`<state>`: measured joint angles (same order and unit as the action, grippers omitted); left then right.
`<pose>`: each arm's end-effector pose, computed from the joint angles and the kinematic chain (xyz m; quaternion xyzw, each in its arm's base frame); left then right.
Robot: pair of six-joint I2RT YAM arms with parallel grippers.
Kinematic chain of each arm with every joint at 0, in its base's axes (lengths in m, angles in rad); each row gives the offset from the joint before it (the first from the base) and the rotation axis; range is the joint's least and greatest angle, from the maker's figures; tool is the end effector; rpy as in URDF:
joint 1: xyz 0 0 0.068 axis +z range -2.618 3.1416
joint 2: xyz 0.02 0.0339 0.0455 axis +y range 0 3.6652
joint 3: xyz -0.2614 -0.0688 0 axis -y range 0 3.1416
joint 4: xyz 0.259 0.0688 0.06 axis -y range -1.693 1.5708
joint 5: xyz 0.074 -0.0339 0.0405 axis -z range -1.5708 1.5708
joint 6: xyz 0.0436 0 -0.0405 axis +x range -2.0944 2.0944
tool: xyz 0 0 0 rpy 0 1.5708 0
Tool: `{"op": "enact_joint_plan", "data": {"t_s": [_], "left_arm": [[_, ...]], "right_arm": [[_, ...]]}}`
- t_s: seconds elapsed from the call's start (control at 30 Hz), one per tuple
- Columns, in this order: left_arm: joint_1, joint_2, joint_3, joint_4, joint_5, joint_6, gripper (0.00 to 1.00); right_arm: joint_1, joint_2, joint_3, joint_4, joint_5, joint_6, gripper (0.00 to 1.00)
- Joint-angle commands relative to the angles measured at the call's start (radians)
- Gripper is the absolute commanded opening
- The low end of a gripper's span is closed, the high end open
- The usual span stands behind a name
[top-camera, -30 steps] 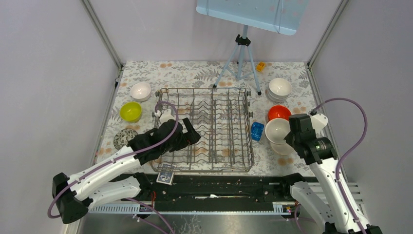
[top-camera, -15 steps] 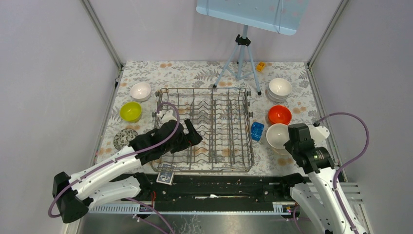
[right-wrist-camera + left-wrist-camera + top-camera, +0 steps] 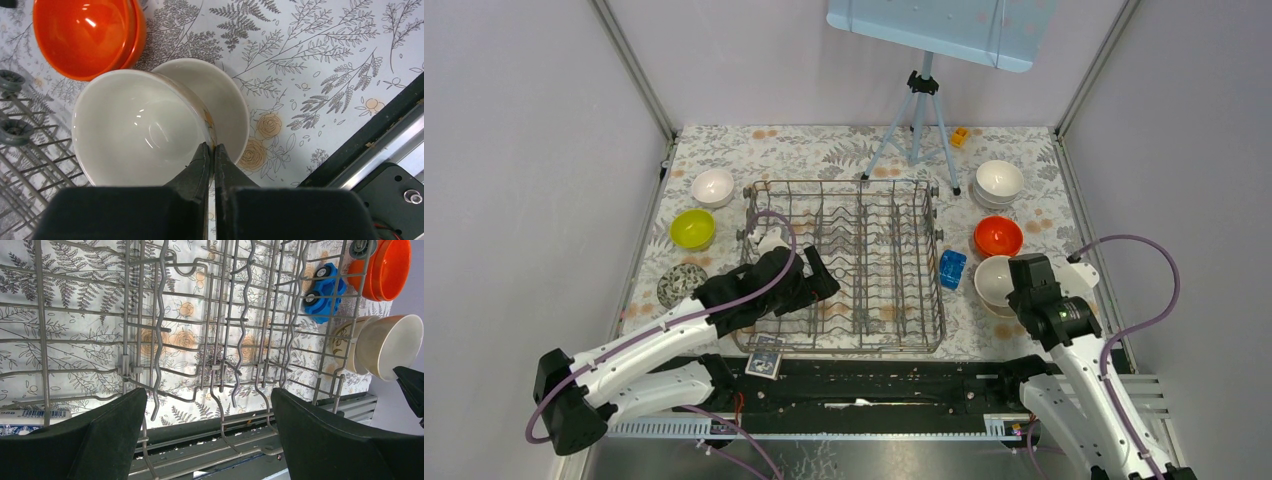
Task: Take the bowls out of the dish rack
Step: Place the bowl with the bowl.
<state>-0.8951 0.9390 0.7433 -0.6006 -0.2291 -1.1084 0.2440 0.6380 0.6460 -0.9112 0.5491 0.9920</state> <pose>0.1408 -0.1598 0.2497 -0.1408 0.9101 -0.2590 0.2913 0.1388 0.0111 0.2439 0.4149 0.8141 -0.0260 0.4054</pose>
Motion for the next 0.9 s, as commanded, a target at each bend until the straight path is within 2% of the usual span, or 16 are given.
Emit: {"op": "enact_joint_plan", "data": {"t_s": [0.0,0.43,0.87], "left_arm": [[0.000,0.011,0.018,0.031,-0.009,0.002,0.99],[-0.001,0.068,0.038,0.034,0.002,0.006,0.99],[0.000,0.091,0.030,0.055,0.019,0.002,0.99]], "right_arm": [[-0.013,-0.005,-0.020,0.070,0.076,0.060,0.00],[-0.040,0.007,-0.071,0.098,0.068,0.087,0.00],[-0.075,-0.020,-0.102,0.135,-0.017,0.095,0.00]]}}
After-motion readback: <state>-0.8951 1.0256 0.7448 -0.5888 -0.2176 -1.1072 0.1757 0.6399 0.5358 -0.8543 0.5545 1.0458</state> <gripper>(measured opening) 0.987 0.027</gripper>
